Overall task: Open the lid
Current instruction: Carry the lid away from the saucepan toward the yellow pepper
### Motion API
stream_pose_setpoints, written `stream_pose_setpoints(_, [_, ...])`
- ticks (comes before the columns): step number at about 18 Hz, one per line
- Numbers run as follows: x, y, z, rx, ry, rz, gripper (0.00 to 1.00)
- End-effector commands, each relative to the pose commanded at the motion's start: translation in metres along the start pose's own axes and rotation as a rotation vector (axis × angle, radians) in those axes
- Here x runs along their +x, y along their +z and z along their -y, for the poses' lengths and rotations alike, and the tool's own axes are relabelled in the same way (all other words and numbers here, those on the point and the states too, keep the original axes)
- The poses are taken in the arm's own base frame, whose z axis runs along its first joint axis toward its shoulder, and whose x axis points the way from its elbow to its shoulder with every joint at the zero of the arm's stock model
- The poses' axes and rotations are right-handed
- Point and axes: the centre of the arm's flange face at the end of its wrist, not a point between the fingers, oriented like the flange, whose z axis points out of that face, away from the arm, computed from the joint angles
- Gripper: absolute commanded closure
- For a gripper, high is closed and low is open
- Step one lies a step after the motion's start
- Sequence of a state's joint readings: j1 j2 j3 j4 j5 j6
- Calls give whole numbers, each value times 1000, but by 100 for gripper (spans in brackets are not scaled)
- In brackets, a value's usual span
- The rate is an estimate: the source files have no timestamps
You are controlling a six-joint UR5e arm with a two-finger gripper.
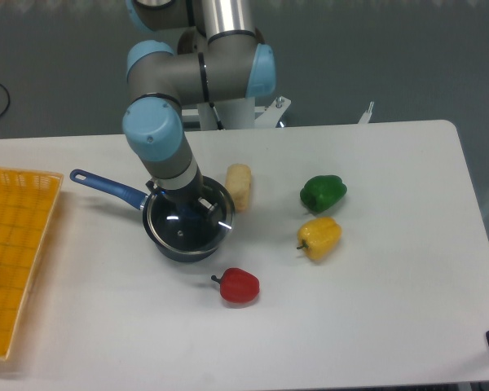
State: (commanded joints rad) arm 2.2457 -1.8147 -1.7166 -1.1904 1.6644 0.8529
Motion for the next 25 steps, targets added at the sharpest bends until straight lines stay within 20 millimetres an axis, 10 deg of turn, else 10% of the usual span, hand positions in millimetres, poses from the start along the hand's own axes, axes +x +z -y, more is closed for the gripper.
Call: stream_pose_setpoints(25, [-94, -24, -52, 37, 11, 56, 39])
